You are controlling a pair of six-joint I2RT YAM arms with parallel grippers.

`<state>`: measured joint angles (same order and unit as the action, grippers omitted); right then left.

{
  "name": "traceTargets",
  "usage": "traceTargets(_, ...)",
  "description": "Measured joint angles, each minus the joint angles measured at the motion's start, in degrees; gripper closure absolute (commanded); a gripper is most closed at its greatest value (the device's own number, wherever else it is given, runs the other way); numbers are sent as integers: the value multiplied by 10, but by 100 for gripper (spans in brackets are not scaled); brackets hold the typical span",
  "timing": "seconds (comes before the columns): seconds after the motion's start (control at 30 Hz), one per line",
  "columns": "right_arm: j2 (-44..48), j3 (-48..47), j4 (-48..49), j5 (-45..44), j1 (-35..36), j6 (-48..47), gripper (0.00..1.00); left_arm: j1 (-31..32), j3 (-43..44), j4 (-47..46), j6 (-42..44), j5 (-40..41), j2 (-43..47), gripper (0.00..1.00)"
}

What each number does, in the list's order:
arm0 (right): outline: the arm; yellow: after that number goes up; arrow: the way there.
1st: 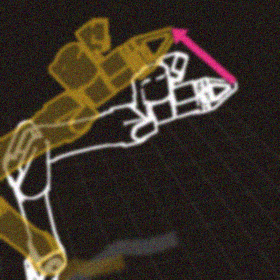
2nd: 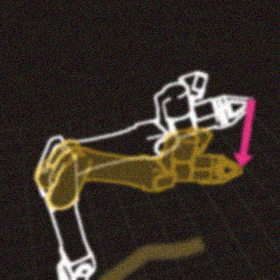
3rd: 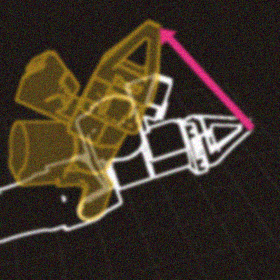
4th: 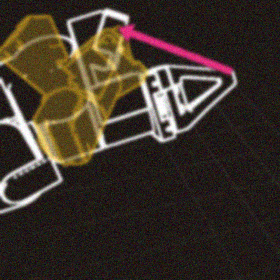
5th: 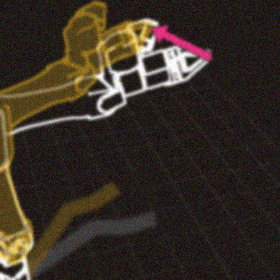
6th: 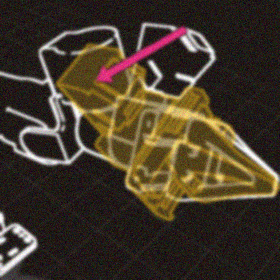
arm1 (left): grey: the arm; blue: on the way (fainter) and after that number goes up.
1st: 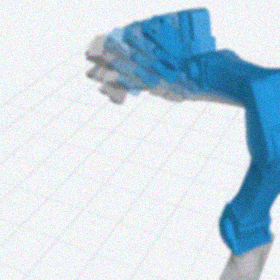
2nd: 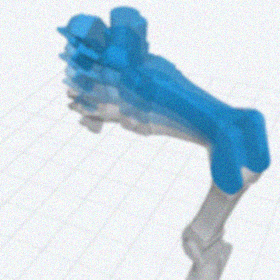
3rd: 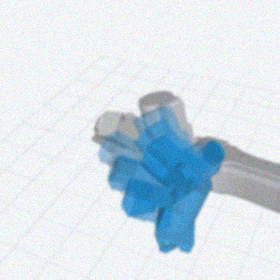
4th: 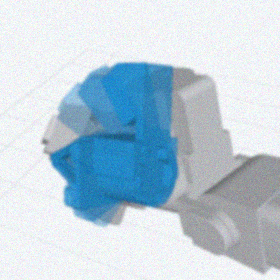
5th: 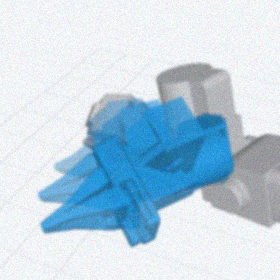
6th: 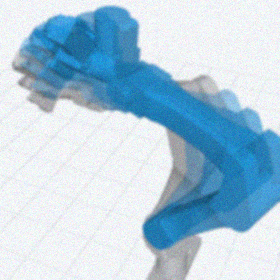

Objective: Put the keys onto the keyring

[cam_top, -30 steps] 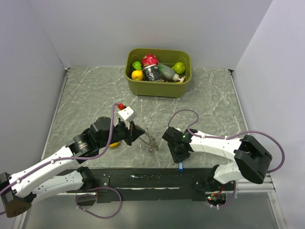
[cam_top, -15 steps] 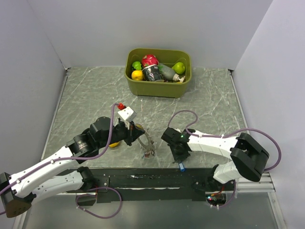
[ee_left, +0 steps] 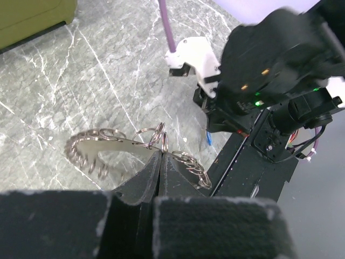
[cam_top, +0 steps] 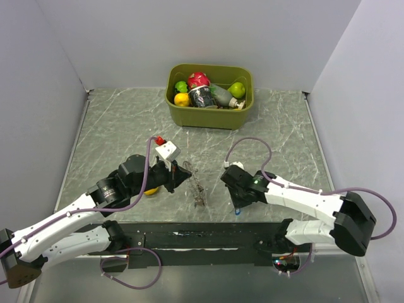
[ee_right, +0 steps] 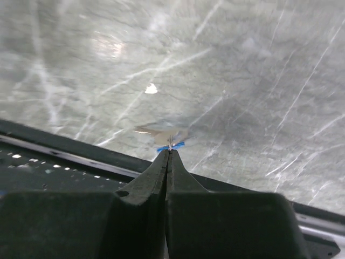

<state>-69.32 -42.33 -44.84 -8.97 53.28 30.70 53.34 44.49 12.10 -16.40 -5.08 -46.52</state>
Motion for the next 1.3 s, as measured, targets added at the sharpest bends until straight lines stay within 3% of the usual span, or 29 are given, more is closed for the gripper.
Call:
traceTargets(0.37, 169, 0, 59, 44, 0, -92, 100, 0, 13, 11, 2, -9, -1, 99)
traceTargets(0.53, 281, 0, 113, 103, 0, -167, 100, 0, 15, 12, 5, -33, -2, 99)
traceTargets(0.67, 318, 0, 134, 156, 0, -225, 100, 0, 22, 16, 9, -70, -10, 99)
traceTargets(1.07, 354, -2, 179, 269, 0, -334, 100, 0, 26, 19, 23, -139, -19, 99)
traceTargets(1.3, 304, -52, 187, 296, 0, -369, 100, 0, 34, 21, 32, -146, -56, 99)
